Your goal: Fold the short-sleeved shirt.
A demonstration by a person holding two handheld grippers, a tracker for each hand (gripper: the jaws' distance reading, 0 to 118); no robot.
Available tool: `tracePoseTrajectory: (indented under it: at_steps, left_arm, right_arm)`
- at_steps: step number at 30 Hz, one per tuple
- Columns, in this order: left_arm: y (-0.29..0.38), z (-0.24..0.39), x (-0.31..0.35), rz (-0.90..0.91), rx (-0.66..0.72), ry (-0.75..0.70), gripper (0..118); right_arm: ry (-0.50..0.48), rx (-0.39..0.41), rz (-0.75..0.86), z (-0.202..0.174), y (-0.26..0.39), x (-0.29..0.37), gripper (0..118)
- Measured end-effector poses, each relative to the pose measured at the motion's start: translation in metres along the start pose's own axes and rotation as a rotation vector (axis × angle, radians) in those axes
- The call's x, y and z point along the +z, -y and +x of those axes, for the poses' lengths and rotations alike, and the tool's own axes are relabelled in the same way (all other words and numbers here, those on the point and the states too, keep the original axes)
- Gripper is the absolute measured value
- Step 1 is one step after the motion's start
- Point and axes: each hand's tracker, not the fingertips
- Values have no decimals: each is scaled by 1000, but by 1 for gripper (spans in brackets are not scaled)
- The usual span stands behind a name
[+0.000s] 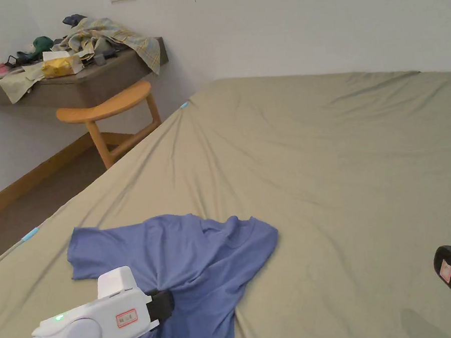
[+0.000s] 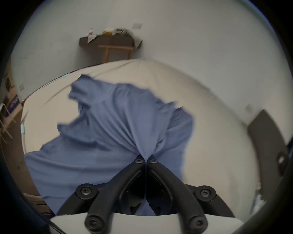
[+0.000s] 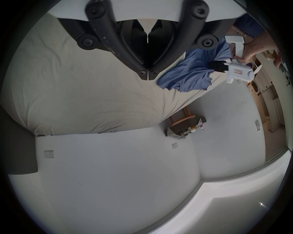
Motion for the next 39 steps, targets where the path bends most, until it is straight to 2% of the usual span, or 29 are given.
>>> tracePoseTrajectory:
  at_steps: [2, 8, 10, 14, 17, 19, 20, 22, 23, 25, 27, 28, 29, 32, 33, 35, 36, 37, 38, 39]
  left_arm:
    - [-6, 37, 26, 46, -1, 110, 0]
    - [-3, 225, 100, 114, -314, 402, 0]
    - [15, 288, 110, 85, -352, 519, 0]
    - [77, 406, 119, 0, -465, 701, 0]
    - [139, 463, 111, -116, -437, 800, 0]
    - [183, 488, 106, -243, -368, 862, 0]
    - [209, 500, 105, -271, -405, 885, 0]
    - [256, 520, 99, -337, -511, 814, 0]
    - [279, 526, 91, -365, -558, 777, 0]
    - [315, 529, 73, -460, -563, 668, 0]
    - [343, 527, 58, -498, -636, 573, 0]
    - [357, 526, 54, -497, -724, 519, 0]
    - [368, 522, 50, -520, -740, 487, 0]
    - [385, 507, 31, -631, -676, 417, 0]
    - [387, 502, 28, -642, -637, 409, 0]
    - [384, 498, 28, -615, -641, 433, 0]
    - [381, 498, 30, -608, -642, 444, 4]
    - [376, 496, 30, -606, -638, 453, 18]
    - [368, 492, 31, -623, -597, 490, 56]
    - [355, 487, 37, -653, -537, 528, 90]
  right_arm:
    - [7, -2, 21, 10, -8, 25, 0]
    - [95, -22, 137, 49, -34, 135, 0]
    - [140, -22, 170, 64, -41, 176, 0]
    - [277, 0, 234, 101, -49, 266, 0]
    - [382, 3, 260, 127, -49, 325, 0]
    - [459, 25, 274, 140, -45, 358, 0]
    - [500, 39, 268, 146, -41, 372, 0]
    - [561, 36, 260, 156, -33, 394, 0]
    - [570, 11, 255, 162, -29, 402, 0]
    - [590, -39, 242, 168, -20, 413, 0]
    - [595, -54, 236, 171, -11, 421, 0]
    - [599, -55, 230, 173, -7, 422, 0]
    - [604, -58, 223, 173, -3, 423, 0]
    - [593, -70, 200, 171, 5, 420, 0]
    - [590, -72, 196, 169, 7, 419, 0]
    - [577, -75, 188, 166, 9, 417, 0]
    - [571, -79, 189, 165, 7, 416, 0]
    - [563, -85, 191, 164, 6, 414, 0]
    - [554, -92, 195, 161, 5, 413, 0]
    - [544, -96, 203, 159, 4, 413, 0]
